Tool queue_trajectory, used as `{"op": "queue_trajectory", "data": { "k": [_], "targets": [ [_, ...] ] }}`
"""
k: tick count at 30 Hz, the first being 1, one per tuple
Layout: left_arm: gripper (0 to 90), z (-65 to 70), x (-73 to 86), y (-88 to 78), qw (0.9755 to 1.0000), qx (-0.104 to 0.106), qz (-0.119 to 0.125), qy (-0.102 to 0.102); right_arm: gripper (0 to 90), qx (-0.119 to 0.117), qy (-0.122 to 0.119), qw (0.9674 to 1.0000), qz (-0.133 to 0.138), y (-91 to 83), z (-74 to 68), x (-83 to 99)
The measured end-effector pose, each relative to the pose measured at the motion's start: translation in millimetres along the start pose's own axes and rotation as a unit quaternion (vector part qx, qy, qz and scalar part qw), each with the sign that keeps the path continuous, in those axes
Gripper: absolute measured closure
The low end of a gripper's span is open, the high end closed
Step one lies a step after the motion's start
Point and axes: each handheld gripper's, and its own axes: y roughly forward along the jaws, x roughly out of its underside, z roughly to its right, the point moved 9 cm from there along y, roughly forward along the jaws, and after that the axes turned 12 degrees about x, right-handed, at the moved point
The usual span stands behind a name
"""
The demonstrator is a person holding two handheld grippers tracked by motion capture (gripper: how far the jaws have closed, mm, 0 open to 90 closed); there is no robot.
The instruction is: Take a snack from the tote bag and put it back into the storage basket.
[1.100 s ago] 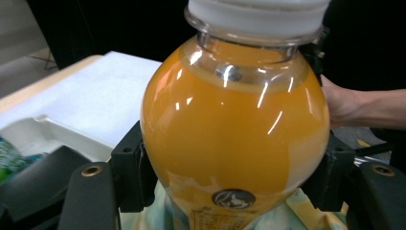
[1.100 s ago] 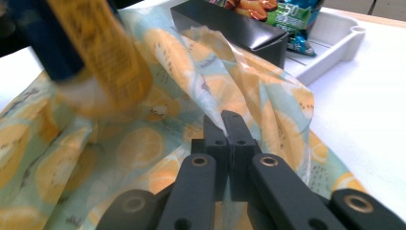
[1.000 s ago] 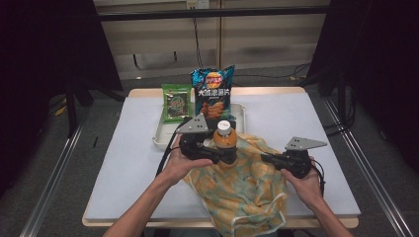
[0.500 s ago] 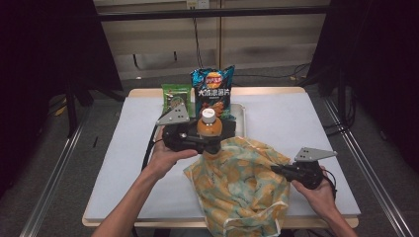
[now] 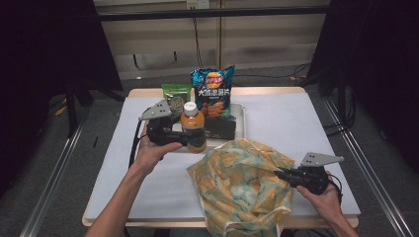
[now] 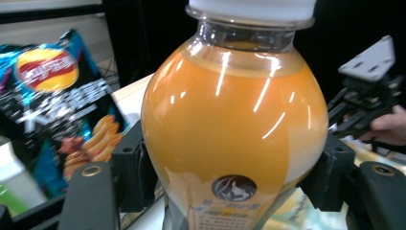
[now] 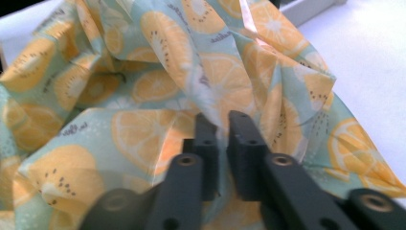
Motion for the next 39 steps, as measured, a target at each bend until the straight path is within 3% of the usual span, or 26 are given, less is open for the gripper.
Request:
{"op": "queue_trajectory", "data": {
  "k": [3, 6, 7, 12, 22, 28, 39],
  "targets": [
    [32.0, -13.6, 9.2, -6.6, 0.9999, -0.008, -0.003, -0.013, 63.2, 0.001, 0.005, 0.9998, 0.021, -4.3, -1.0, -7.6],
    [32.0, -19.4, 12.7, -10.4, 0.9997, -0.013, -0.007, -0.017, 58.7, 0.001, 0.007, 0.9995, 0.032, -6.5, -1.9, -12.6],
    [32.0, -25.1, 15.2, -14.7, 0.9996, -0.017, -0.008, -0.021, 51.5, 0.0, 0.01, 0.9991, 0.04, -8.3, -3.4, -16.6],
    [32.0, -35.0, 19.3, -23.6, 0.9993, -0.026, -0.009, -0.026, 41.3, -0.001, 0.013, 0.9986, 0.051, -9.7, -7.4, -22.3],
    [32.0, -70.3, 32.9, -41.9, 0.9977, -0.049, -0.013, -0.045, 37.6, 0.004, 0.018, 0.9982, 0.057, -7.0, -7.0, -25.5],
    [32.0, -79.8, 40.7, -40.6, 0.9975, -0.048, -0.022, -0.048, 37.2, 0.005, 0.018, 0.9982, 0.057, -6.7, -6.4, -25.6],
    [31.9, -106.5, 54.2, -47.3, 0.9947, -0.078, -0.039, -0.054, 36.7, 0.003, 0.02, 0.9981, 0.058, -6.8, -6.0, -25.8]
  ]
}}
